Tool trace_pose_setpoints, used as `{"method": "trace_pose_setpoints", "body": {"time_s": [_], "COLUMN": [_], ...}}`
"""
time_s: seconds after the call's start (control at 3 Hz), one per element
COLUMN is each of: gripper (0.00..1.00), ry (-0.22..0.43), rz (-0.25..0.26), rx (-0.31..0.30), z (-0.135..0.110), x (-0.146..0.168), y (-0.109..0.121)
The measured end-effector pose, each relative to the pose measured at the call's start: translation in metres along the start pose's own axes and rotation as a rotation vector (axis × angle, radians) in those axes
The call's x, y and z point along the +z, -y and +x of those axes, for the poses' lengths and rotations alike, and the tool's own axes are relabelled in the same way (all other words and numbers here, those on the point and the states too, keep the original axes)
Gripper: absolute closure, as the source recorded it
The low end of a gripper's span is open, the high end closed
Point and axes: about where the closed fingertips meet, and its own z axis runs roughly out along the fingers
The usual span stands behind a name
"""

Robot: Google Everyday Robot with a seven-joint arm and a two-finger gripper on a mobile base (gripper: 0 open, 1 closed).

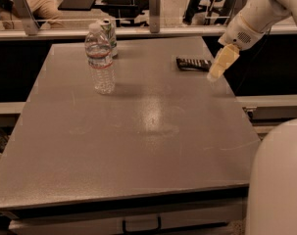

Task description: Move rxbar chocolate near water bottle

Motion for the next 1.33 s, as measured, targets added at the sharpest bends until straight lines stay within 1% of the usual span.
{"method": "trace_pose_setpoints", "body": {"time_s": [0.33, 1.0, 1.33], "gripper": [0.0, 0.0, 0.13], "ry": [0.007, 0.006, 0.002], "rz": [-0.01, -0.03, -0.053], "rx": [0.005, -0.004, -0.002], "z": [-0.011, -0.03, -0.035], "x": [0.021, 0.048, 0.059], "y": [0.012, 0.021, 0.022]}}
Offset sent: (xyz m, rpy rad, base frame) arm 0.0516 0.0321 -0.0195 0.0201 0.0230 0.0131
